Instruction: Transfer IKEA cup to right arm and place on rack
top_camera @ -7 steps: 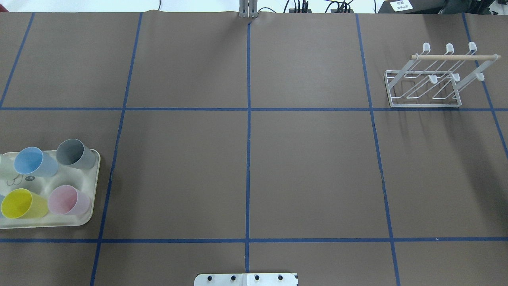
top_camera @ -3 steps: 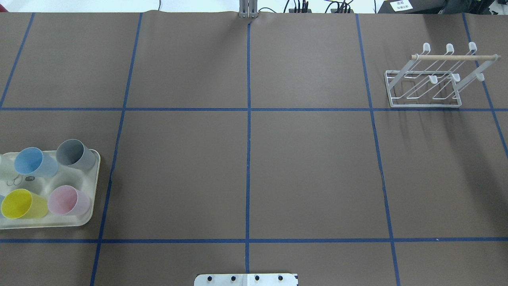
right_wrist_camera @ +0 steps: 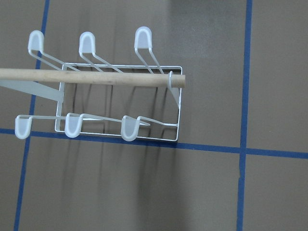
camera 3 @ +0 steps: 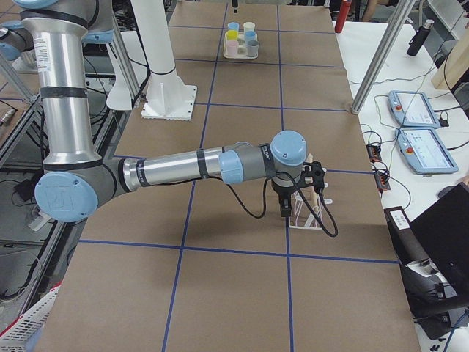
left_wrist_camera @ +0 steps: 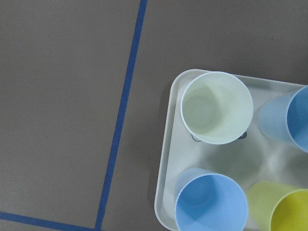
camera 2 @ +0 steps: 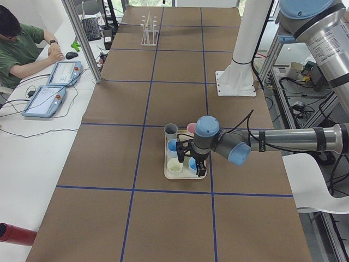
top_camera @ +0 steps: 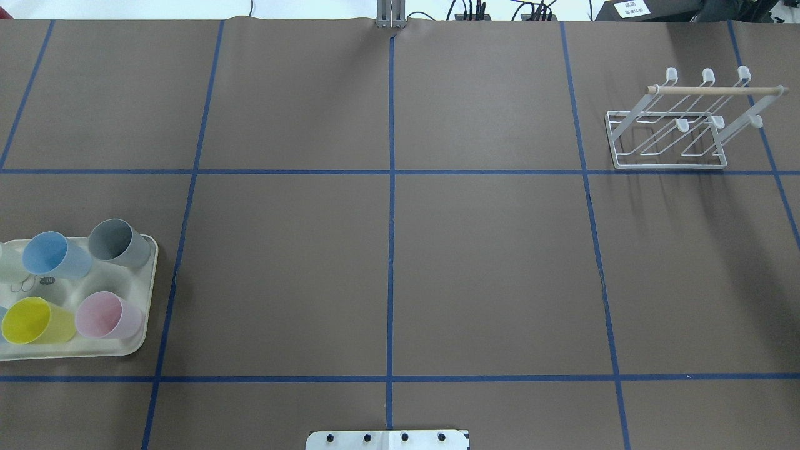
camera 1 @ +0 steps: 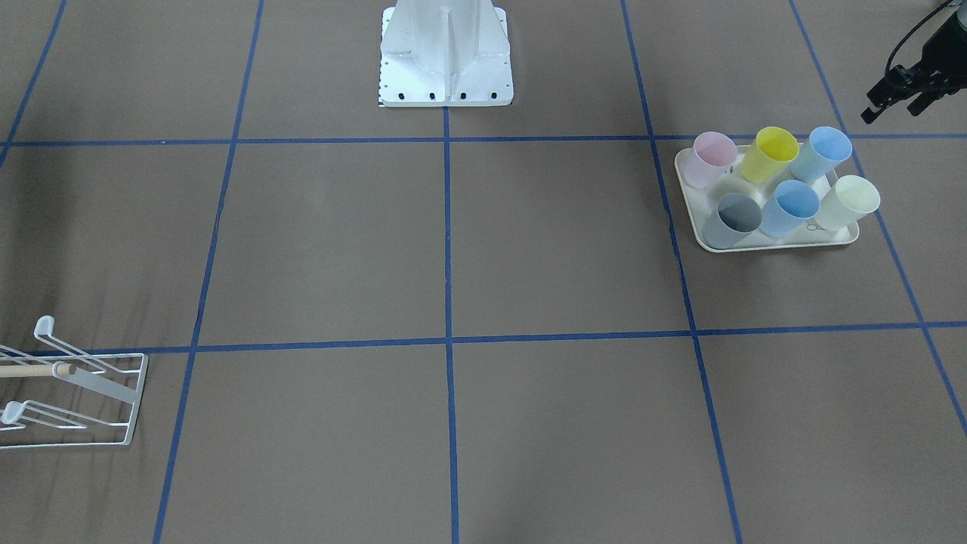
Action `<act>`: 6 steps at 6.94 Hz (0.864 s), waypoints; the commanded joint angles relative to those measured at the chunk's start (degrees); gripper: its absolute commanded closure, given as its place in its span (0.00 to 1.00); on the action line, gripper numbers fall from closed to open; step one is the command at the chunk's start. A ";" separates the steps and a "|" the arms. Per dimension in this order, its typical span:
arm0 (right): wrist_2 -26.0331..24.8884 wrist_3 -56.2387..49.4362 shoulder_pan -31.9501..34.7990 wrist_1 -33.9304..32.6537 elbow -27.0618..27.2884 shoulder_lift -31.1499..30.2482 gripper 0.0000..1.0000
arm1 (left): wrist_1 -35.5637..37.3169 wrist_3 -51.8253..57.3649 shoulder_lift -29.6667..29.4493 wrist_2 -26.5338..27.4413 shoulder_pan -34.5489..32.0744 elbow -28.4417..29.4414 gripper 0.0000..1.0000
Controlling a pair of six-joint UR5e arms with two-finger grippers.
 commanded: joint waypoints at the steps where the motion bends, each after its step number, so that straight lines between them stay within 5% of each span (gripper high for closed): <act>1: 0.17 0.09 -0.35 0.07 0.01 0.02 0.00 | -0.70 -0.80 -3.32 1.73 3.70 4.20 0.01; 5: 0.35 0.09 -0.35 -0.02 0.01 0.02 0.00 | -0.62 -0.71 -4.67 1.74 8.19 6.16 0.05; 6: 0.35 0.09 -0.35 -0.02 0.01 0.02 0.00 | -0.62 -0.89 -4.67 1.66 8.81 6.33 0.14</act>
